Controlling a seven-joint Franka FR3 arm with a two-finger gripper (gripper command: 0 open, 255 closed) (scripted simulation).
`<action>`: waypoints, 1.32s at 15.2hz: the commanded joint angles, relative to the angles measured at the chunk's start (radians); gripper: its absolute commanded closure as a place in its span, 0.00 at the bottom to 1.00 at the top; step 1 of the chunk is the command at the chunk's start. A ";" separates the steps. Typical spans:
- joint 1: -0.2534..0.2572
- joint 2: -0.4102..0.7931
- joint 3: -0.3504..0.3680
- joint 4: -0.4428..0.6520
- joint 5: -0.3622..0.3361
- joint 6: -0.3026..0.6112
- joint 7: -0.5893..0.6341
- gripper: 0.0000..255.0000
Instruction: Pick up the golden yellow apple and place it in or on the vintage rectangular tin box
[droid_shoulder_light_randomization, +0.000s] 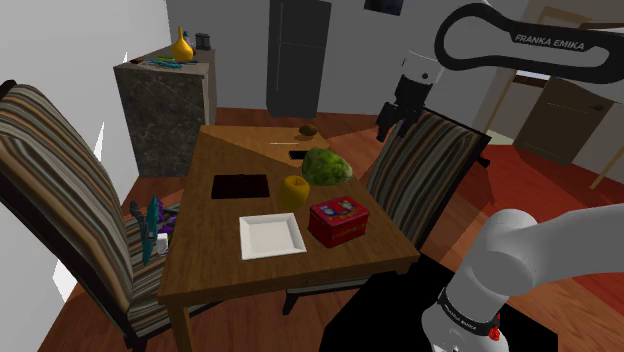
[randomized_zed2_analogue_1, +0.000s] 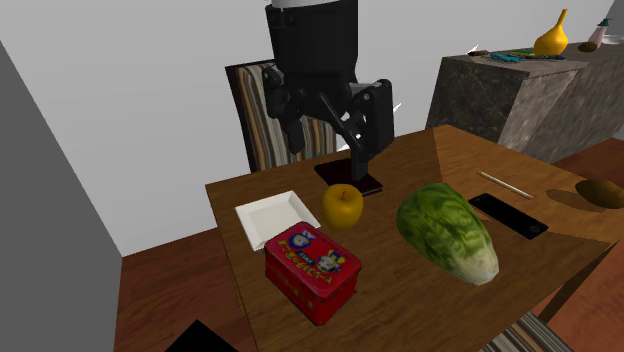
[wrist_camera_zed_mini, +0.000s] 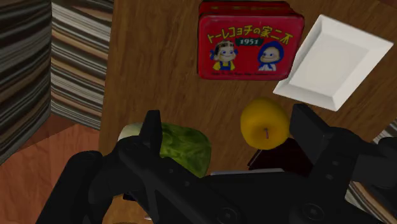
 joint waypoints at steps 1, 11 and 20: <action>0.000 0.000 0.000 0.000 0.000 0.000 0.000 0.00; -0.114 0.247 0.199 -0.018 0.179 0.254 0.640 0.00; -0.217 0.565 0.320 0.096 0.235 0.483 1.181 0.00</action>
